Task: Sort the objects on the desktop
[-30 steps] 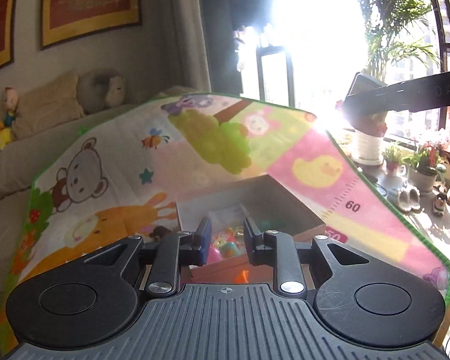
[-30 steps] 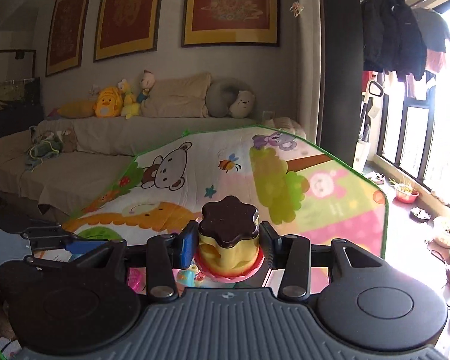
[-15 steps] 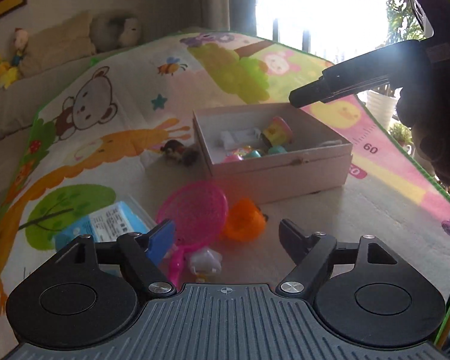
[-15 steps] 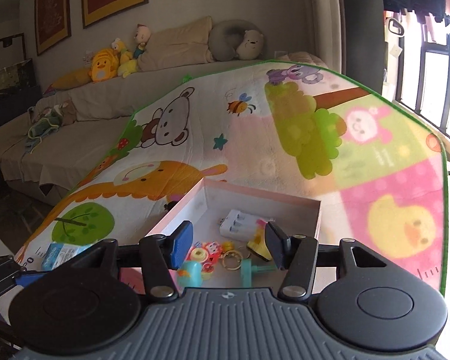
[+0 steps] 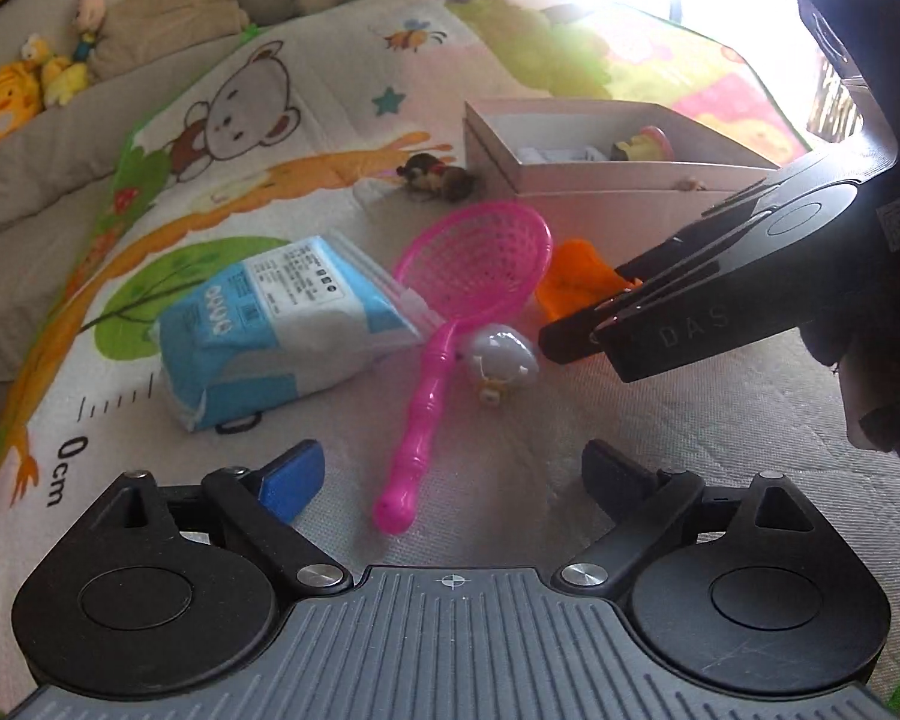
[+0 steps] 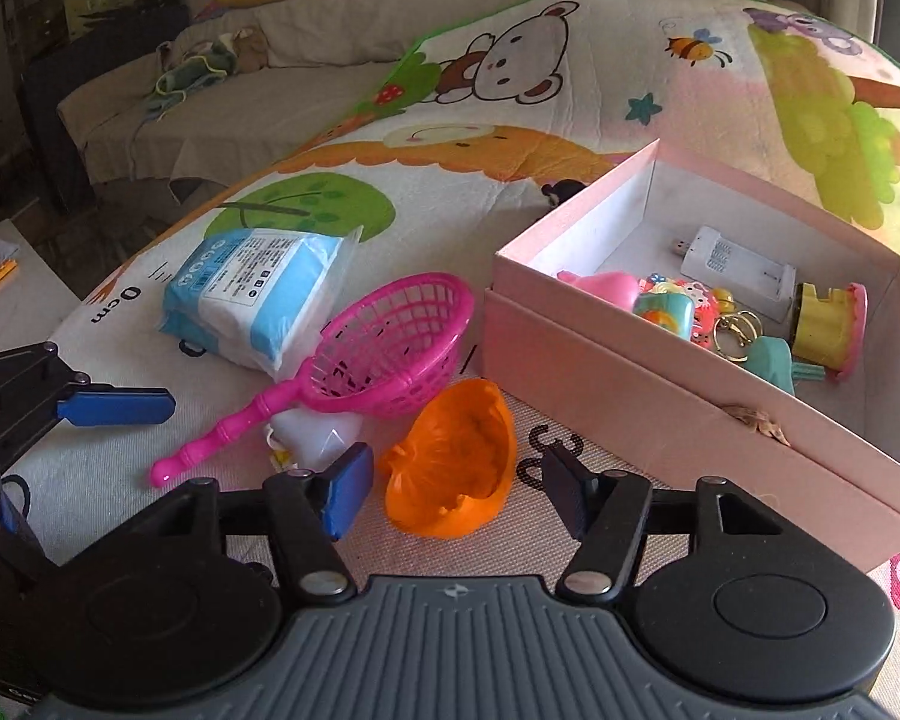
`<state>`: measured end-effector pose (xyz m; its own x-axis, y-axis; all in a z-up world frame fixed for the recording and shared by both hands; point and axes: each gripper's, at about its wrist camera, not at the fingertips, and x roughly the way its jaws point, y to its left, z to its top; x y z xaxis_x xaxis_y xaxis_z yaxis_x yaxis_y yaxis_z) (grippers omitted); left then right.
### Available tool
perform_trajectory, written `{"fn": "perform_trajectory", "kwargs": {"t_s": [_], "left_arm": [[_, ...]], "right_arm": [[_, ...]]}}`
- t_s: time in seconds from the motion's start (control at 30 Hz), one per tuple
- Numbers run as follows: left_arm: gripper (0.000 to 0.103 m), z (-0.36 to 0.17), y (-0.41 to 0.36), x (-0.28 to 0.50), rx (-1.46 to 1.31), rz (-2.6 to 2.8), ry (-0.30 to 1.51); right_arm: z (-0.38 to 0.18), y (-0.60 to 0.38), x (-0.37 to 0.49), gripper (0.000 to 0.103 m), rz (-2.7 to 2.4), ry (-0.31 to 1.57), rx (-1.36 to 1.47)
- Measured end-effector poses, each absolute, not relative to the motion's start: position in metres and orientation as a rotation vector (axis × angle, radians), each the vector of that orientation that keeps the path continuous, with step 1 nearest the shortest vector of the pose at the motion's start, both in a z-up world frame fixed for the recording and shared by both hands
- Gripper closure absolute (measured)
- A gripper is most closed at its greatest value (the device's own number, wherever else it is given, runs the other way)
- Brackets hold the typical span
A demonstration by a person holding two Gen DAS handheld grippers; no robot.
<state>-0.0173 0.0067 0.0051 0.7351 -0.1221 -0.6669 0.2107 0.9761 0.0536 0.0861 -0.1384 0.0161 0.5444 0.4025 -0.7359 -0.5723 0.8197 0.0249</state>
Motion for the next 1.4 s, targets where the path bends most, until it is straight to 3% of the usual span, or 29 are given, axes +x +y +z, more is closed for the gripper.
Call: {"fn": "perform_trajectory", "kwargs": {"t_s": [0.03, 0.3, 0.5, 0.57, 0.6, 0.63, 0.67, 1.07, 1.17, 1.23, 1.4], "left_arm": [[0.006, 0.006, 0.006, -0.017, 0.124, -0.184, 0.724], [0.005, 0.015, 0.002, -0.021, 0.107, -0.209, 0.703], [0.004, 0.021, -0.002, -0.018, 0.092, -0.228, 0.681], [0.004, 0.022, -0.002, -0.019, 0.093, -0.23, 0.677], [0.004, 0.022, -0.001, -0.02, 0.095, -0.228, 0.676], [0.004, 0.023, 0.0, -0.02, 0.098, -0.223, 0.676], [0.004, 0.023, 0.003, -0.021, 0.1, -0.215, 0.675], [0.003, 0.034, 0.063, -0.008, 0.041, 0.009, 0.662], [0.003, 0.039, 0.072, -0.009, 0.017, 0.026, 0.655], [0.003, 0.042, 0.072, -0.009, 0.007, 0.011, 0.655], [0.003, 0.04, 0.05, -0.011, 0.038, -0.08, 0.651]], "right_arm": [[0.017, -0.139, 0.086, 0.058, 0.594, 0.823, -0.237], [0.046, -0.169, 0.055, 0.059, 0.58, 0.802, -0.245], [0.108, -0.206, 0.066, 0.059, 0.47, 0.635, -0.18], [0.118, -0.217, 0.087, 0.058, 0.399, 0.6, -0.151], [0.119, -0.222, 0.097, 0.053, 0.38, 0.596, -0.14], [0.118, -0.225, 0.11, 0.041, 0.358, 0.6, -0.137], [0.115, -0.226, 0.118, 0.04, 0.318, 0.59, -0.142], [0.049, -0.131, 0.062, 0.04, 0.73, 0.708, -0.283], [0.029, -0.106, 0.056, 0.052, 0.766, 0.723, -0.331], [0.023, -0.098, 0.057, 0.068, 0.774, 0.736, -0.328], [0.024, -0.119, 0.05, 0.08, 0.727, 0.734, -0.317]]}}
